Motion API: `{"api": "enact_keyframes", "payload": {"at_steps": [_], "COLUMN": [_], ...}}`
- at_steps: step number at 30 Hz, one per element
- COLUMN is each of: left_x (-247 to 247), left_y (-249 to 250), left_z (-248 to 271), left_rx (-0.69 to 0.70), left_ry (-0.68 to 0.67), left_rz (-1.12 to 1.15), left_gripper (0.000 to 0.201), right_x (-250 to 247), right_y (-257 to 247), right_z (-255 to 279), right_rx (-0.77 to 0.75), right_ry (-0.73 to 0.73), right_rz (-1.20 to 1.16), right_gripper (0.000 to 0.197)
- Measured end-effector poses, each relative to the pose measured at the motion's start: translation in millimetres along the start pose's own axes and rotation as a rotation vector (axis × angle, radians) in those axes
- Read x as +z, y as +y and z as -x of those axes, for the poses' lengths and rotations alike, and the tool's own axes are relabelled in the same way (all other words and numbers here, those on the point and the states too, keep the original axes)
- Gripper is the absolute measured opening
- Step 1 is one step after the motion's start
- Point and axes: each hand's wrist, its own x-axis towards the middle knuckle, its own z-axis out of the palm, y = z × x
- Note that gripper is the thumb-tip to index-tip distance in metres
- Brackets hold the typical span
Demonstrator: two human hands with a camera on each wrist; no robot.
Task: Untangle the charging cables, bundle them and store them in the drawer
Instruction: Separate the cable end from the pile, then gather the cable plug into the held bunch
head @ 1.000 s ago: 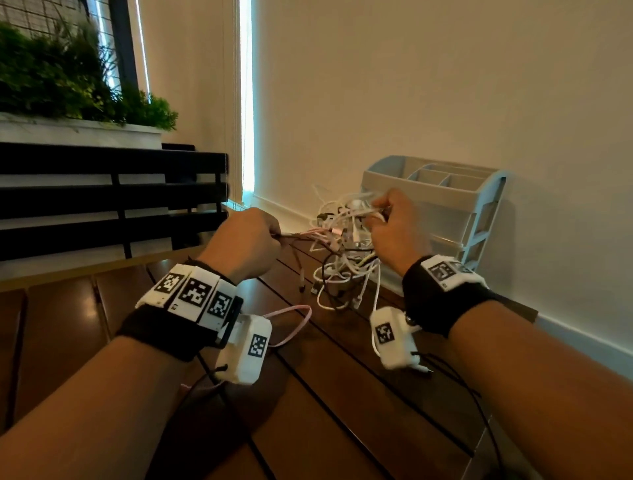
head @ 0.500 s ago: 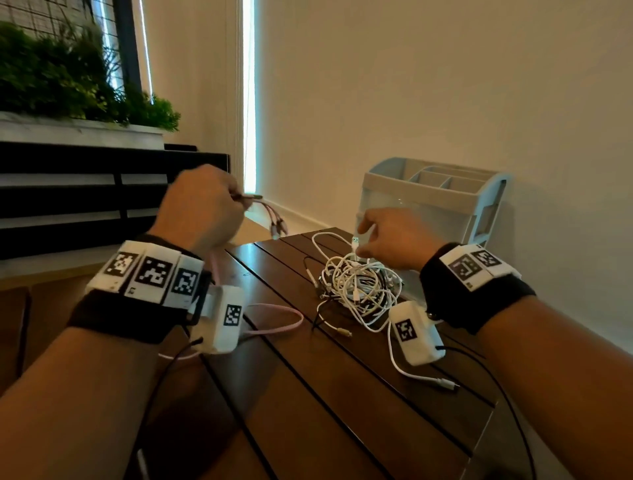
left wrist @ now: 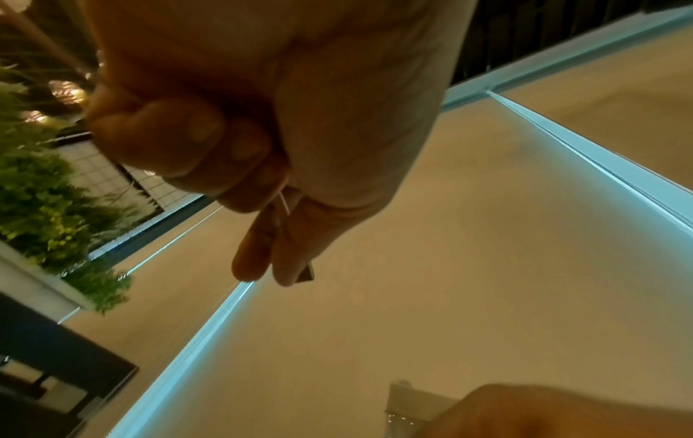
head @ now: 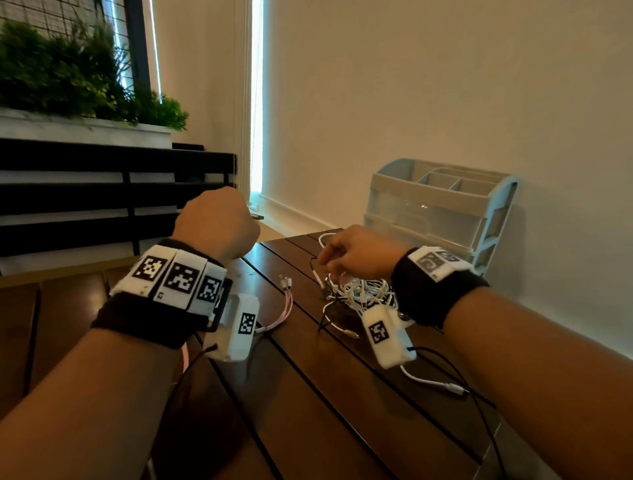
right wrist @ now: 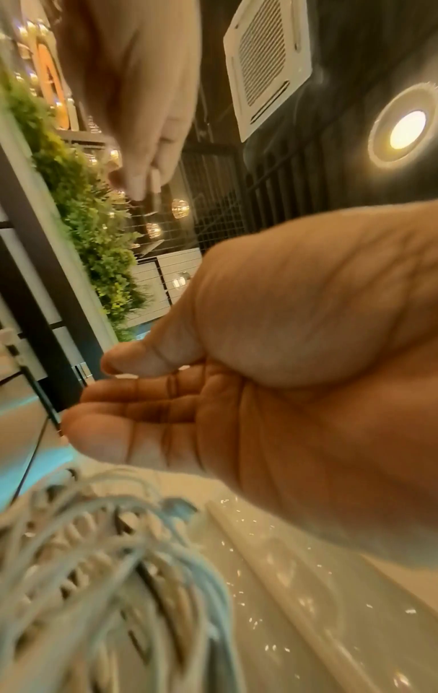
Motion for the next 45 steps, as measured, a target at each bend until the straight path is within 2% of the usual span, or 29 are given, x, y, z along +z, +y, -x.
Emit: {"api": "enact_keyframes", "payload": {"at_steps": [6, 10, 12, 14, 16, 19, 21, 23, 27, 32, 36, 39, 42, 44, 45], "left_x": [-4, -5, -3, -3, 0, 4, 5, 10, 23, 32, 39, 41, 43, 44, 44], "left_y": [-2, 5, 11, 12, 10, 10, 13, 16, 30, 46, 48, 49, 50, 48, 46], "left_z": [-1, 4, 7, 9, 9, 10, 13, 14, 22, 33, 35, 35, 33, 33, 32], "left_rx": [-0.006, 0.008, 0.018, -0.036, -0.034, -0.015, 0.007, 0.047, 0.099, 0.214, 0.227, 0.256, 0.271, 0.273, 0.273], "left_ry": [-0.107, -0.161, -0.193, -0.223, -0.229, -0.275, -0.286, -0.281, -0.303, -0.286, -0.304, -0.286, -0.247, -0.227, -0.221], "left_rz": [0.190, 0.277, 0.310, 0.416, 0.497, 0.567, 0.596, 0.590, 0.669, 0.648, 0.682, 0.681, 0.628, 0.613, 0.629], "left_gripper": [0.026, 0.033, 0.032, 0.034, 0.039, 0.041, 0.037, 0.033, 0.027, 0.030, 0.033, 0.035, 0.035, 0.032, 0.032], "right_x": [41, 59, 62, 57, 42, 8, -12, -21, -22, -19, -10, -4, 2, 6, 8], "right_y": [-17, -11, -6, -5, -5, -7, -8, -10, -9, -11, -11, -10, -8, -5, -4], "right_z": [-57, -75, -78, -80, -78, -60, -37, -15, 12, 24, 24, 25, 22, 19, 18], "right_rx": [0.175, 0.225, 0.254, 0.224, 0.201, 0.119, 0.056, 0.015, -0.042, -0.131, -0.129, -0.136, -0.115, -0.102, -0.085], "right_ry": [-0.256, -0.292, -0.276, -0.208, -0.034, 0.242, 0.344, 0.385, 0.310, 0.252, 0.267, 0.266, 0.351, 0.387, 0.358], "right_rz": [0.416, 0.480, 0.479, 0.479, 0.399, 0.289, 0.307, 0.251, -0.139, -0.300, -0.454, -0.447, -0.353, -0.375, -0.419], "right_gripper": [0.025, 0.024, 0.021, 0.014, 0.009, 0.015, 0.016, 0.011, 0.006, 0.012, 0.015, 0.014, 0.019, 0.020, 0.022]}}
